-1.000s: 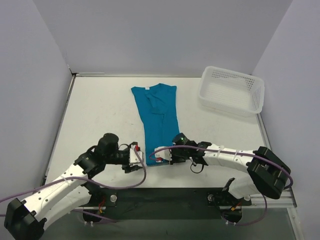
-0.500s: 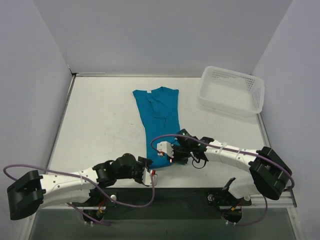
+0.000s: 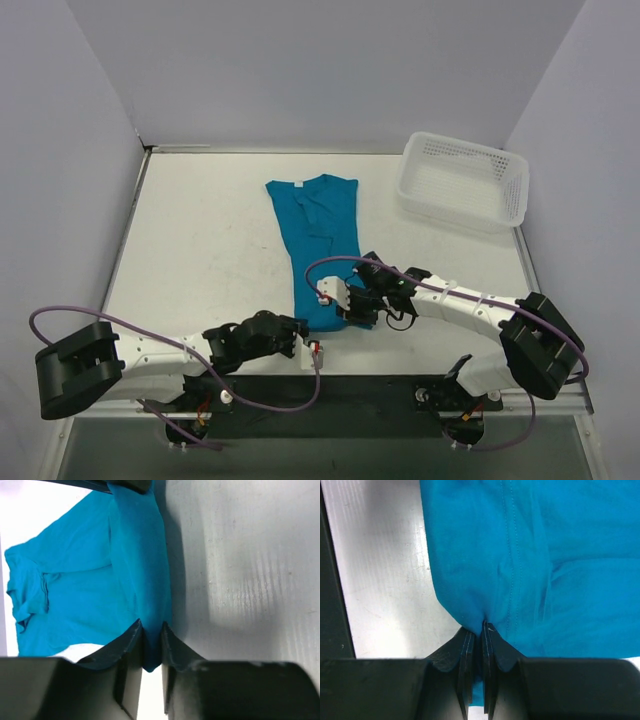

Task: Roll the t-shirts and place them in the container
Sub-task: Roll the T-shirt to the center of the board.

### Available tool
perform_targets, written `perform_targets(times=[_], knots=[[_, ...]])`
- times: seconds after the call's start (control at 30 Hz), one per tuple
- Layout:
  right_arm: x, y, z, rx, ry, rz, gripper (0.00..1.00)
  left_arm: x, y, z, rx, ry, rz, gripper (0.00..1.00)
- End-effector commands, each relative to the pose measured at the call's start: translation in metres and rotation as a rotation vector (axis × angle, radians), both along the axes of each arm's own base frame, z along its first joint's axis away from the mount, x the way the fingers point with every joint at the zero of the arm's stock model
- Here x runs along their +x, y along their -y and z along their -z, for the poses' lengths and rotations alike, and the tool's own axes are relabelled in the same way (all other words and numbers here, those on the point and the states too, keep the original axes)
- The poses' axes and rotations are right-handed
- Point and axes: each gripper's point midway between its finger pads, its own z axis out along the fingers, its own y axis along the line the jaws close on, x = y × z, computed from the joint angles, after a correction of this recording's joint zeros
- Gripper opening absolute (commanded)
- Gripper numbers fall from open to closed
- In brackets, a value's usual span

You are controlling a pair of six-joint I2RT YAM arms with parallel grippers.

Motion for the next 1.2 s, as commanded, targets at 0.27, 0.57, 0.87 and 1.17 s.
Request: perform_targets(times=[0.27, 0.57, 0.87, 1.17], knots=[[-0.012, -0.004, -0.017, 0.038, -0.076, 0.008, 0.05, -0.027, 0.013, -0.023, 0.01, -0.264, 0.082, 0.0], [-0.015, -0.003, -0.028, 0.083, -0.278, 0.097, 0.04, -0.036, 0.004, -0.043, 0.021, -0.569, 0.127, 0.0], [-0.01, -0.009, -0.033, 0.096, -0.536, 0.139, 0.04, -0.024, -0.002, -0.055, -0.002, -0.951, 0.126, 0.0], [-0.006, 0.0, -0.044, 0.076, -0.796, 0.041, 0.04, 0.001, -0.012, -0.064, 0.096, -1.149, 0.258, 0.0]])
